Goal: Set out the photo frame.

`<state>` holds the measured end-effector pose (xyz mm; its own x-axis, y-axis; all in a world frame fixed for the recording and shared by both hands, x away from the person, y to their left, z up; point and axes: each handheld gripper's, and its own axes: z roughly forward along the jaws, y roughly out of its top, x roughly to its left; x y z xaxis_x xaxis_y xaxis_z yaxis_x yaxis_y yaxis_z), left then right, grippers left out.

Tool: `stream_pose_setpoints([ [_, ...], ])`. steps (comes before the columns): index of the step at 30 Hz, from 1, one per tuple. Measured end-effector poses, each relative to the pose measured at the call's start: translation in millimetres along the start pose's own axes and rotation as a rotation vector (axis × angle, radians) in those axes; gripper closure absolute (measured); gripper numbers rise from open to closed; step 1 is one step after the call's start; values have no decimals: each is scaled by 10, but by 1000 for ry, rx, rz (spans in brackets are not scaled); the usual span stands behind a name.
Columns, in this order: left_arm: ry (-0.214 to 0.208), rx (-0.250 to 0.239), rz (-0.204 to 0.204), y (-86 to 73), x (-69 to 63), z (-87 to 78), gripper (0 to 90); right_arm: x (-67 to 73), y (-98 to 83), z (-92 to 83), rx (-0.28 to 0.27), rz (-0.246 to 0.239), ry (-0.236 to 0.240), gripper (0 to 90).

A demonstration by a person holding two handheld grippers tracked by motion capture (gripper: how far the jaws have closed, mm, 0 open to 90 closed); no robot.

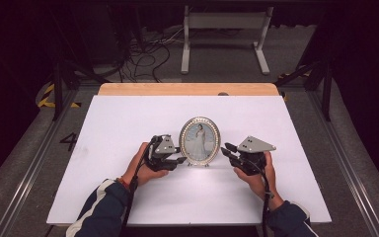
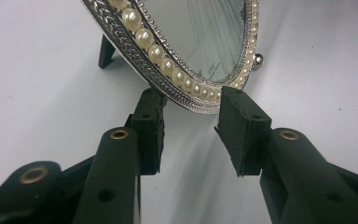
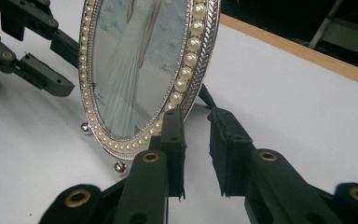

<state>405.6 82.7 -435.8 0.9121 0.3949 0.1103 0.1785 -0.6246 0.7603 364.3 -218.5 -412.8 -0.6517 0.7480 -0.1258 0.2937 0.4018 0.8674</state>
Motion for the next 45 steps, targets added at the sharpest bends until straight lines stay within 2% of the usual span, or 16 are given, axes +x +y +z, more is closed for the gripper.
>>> stream_pose_setpoints([
  [12,15,17,14,23,-36,-50,434,8,7,-21,9,-13,-2,584],
  [17,13,12,14,26,-47,-70,382,8,19,-28,34,-37,19,442],
  [21,38,15,-1,24,-48,-72,267,12,38,-35,42,-39,3,311],
  [27,46,9,-21,6,-46,-104,169,31,29,-1,61,-54,-8,208],
  [33,35,-8,-27,-32,-48,-153,84,29,19,36,69,-43,2,102],
  [35,27,-26,-28,-56,-47,-169,64,13,6,50,70,-35,14,81],
  [37,35,-29,-20,-69,-56,-175,61,0,-7,67,77,-39,29,48],
  [39,64,-27,-1,-72,-67,-191,52,4,-13,86,88,-38,18,57],
  [40,81,-27,-1,-72,-76,-199,52,9,-14,93,90,-42,17,56],
  [41,81,-27,-1,-72,-76,-199,53,9,-14,93,90,-42,17,56],
  [42,103,-26,1,-83,-85,-220,57,20,-15,101,99,-55,5,61],
  [45,108,-26,4,-102,-91,-241,61,24,-22,104,104,-62,-3,72],
])
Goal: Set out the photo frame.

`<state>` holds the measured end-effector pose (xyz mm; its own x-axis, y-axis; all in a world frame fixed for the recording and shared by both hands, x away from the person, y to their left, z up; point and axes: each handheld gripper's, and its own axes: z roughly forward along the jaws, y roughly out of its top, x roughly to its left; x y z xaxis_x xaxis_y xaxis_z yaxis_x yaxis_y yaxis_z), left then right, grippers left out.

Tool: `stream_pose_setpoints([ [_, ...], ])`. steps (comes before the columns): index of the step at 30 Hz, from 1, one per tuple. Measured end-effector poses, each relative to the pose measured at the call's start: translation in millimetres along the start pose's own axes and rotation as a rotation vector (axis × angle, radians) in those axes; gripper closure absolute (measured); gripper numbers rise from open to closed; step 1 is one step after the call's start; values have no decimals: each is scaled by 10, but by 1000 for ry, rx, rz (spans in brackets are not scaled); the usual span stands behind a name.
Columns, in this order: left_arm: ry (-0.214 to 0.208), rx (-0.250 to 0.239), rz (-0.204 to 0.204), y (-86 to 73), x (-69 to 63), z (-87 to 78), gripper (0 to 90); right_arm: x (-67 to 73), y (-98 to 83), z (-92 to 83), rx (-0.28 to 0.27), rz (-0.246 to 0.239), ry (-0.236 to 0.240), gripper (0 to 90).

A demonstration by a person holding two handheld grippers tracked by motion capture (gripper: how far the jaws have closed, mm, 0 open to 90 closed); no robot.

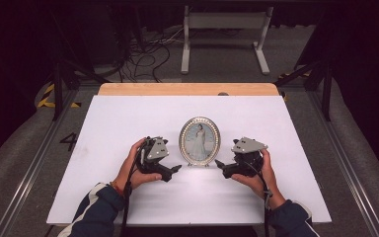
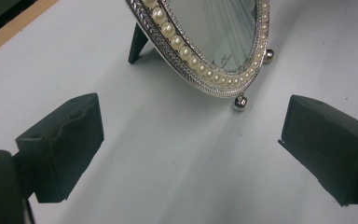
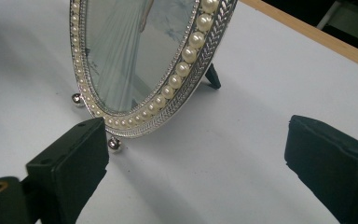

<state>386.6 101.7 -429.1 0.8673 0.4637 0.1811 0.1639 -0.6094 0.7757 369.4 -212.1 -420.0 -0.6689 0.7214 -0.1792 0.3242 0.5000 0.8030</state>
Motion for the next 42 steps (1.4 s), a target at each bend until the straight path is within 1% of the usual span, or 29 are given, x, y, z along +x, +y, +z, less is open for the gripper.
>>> stream_pose_setpoints([
  [3,4,-13,0,-23,-15,-54,64,6,-4,-17,8,-17,-17,88],
  [5,7,-21,1,-34,-28,-93,82,16,4,-32,15,-26,-36,92],
  [6,11,-23,6,-36,-32,-109,83,28,9,-47,28,-54,-63,93],
  [7,12,-24,9,-36,-34,-125,83,36,9,-61,28,-71,-74,102],
  [8,16,-22,9,-37,-36,-143,83,37,2,-75,24,-76,-75,112],
  [9,25,-25,6,-43,-41,-161,80,30,-8,-87,19,-69,-68,113],
  [10,23,-27,4,-49,-47,-176,80,19,-19,-98,21,-64,-68,113],
  [13,40,-27,13,-74,-61,-225,75,-9,-54,-143,16,-57,-72,113],
  [15,46,-30,8,-101,-64,-271,75,-26,-82,-173,12,-48,-72,113],
  [18,51,-34,4,-142,-55,-321,77,-30,-118,-219,18,-61,-83,113],
  [19,50,-40,-5,-160,-51,-341,77,-31,-128,-232,18,-65,-87,113],
  [21,58,-42,-9,-191,-46,-379,76,-41,-152,-263,18,-64,-83,113],
  [22,66,-45,-18,-211,-46,-398,76,-43,-162,-273,16,-62,-80,113],
  [25,79,-40,-16,-262,-36,-463,77,-62,-221,-320,20,-54,-80,112],
  [27,84,-39,-22,-304,-39,-503,77,-72,-251,-348,30,-59,-90,109],
  [28,84,-39,-22,-304,-39,-503,77,-80,-266,-368,31,-56,-91,109],
  [30,91,-38,-28,-355,-54,-539,77,-92,-301,-409,25,-49,-93,108],
  [33,95,-28,-21,-420,-66,-581,80,-105,-338,-438,27,-45,-97,108],
  [37,102,-27,-26,-496,-76,-635,80,-133,-400,-471,32,-35,-103,108],
  [39,112,-19,-19,-522,-74,-658,80,-146,-426,-488,32,-25,-108,108],
  [42,119,-22,-31,-573,-64,-698,79,-172,-463,-518,31,-14,-116,107],
])
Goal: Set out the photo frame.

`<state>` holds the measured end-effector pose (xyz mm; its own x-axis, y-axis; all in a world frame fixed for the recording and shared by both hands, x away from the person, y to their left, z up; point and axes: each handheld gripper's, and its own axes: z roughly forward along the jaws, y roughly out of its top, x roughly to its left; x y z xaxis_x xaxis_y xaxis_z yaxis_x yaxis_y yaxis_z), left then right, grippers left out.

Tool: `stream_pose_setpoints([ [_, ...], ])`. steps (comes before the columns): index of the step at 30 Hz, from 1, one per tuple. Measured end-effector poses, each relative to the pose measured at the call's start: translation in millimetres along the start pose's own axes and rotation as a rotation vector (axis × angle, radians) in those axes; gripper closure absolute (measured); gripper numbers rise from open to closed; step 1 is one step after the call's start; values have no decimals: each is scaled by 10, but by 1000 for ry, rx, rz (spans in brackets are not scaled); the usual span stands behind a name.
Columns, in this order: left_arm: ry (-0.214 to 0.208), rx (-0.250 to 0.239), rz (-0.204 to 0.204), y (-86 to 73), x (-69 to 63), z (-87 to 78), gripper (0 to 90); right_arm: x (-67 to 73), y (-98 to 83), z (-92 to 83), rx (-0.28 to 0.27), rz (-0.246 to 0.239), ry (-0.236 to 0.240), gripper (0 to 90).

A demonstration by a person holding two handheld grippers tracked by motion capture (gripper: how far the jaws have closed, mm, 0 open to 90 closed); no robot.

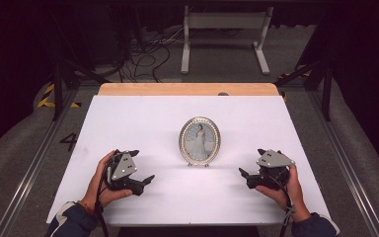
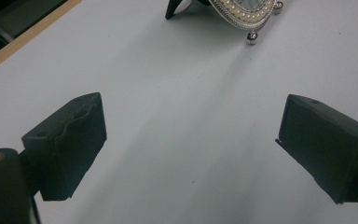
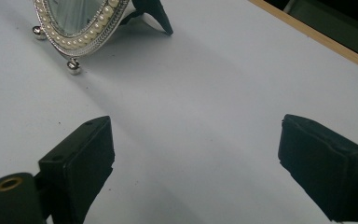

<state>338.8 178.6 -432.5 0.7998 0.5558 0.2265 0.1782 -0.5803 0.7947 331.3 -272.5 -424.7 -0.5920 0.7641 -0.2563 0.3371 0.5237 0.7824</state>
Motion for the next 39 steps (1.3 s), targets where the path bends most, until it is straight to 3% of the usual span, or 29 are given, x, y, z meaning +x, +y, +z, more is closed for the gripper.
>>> stream_pose_setpoints([
  [16,35,13,-42,-273,115,-236,80,-83,-169,-124,-5,21,-29,104],
  [28,71,26,-78,-506,203,-421,79,-119,-319,-202,13,10,-44,96],
  [39,87,15,-141,-735,268,-597,79,-208,-531,-319,-30,109,-50,96],
])
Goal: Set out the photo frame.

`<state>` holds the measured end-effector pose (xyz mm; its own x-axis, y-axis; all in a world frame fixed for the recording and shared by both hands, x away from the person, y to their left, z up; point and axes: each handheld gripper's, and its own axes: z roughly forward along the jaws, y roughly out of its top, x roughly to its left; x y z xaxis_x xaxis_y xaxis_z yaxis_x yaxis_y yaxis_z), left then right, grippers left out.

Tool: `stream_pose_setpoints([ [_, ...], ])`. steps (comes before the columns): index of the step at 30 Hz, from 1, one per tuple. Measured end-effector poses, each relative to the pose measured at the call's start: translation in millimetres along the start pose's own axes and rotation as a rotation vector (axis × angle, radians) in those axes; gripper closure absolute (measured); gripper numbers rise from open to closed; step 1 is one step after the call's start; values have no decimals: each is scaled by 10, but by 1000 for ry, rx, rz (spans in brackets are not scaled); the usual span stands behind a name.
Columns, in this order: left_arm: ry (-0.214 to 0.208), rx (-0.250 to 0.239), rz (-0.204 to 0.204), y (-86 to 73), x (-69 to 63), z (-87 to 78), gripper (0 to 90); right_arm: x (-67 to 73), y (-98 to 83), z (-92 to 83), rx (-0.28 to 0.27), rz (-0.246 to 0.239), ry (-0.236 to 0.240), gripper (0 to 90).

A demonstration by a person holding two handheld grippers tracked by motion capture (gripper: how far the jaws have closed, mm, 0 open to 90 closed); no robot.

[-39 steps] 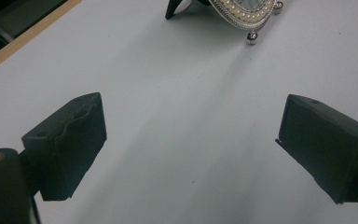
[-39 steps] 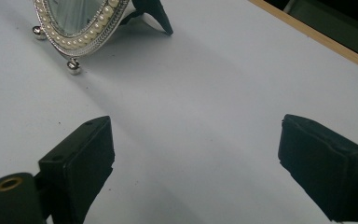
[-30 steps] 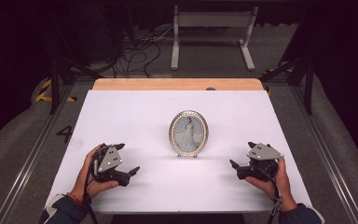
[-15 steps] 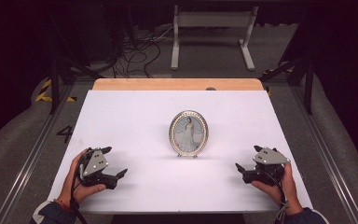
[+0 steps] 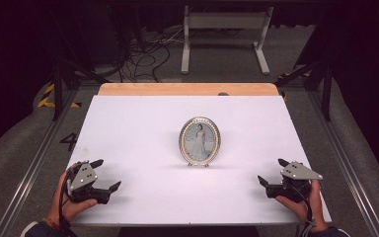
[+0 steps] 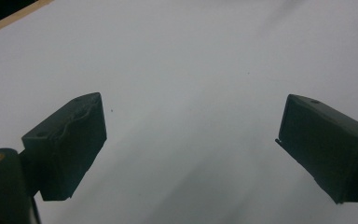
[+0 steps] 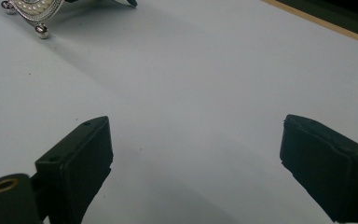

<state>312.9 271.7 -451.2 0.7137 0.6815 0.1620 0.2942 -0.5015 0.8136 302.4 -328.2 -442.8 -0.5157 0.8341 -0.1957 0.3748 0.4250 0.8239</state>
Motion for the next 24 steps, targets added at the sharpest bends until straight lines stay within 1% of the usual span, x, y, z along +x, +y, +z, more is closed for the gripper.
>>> stream_pose_setpoints([
  [3,0,-10,-28,-46,15,-27,79,-18,-44,-26,-4,16,-8,96],
  [7,-5,-23,-50,-75,30,-59,80,-42,-73,-50,-8,28,-14,96],
  [10,-11,-27,-51,-69,26,-60,81,-61,-86,-54,-12,41,-19,96],
  [17,-5,-29,-51,-44,5,-55,81,-43,-96,-67,-18,38,-15,96],
  [21,-12,-37,-68,-38,6,-47,82,-32,-100,-66,-18,35,-11,96],
  [24,-19,-35,-57,-28,-4,-24,83,-23,-110,-63,-11,27,-9,95],
])
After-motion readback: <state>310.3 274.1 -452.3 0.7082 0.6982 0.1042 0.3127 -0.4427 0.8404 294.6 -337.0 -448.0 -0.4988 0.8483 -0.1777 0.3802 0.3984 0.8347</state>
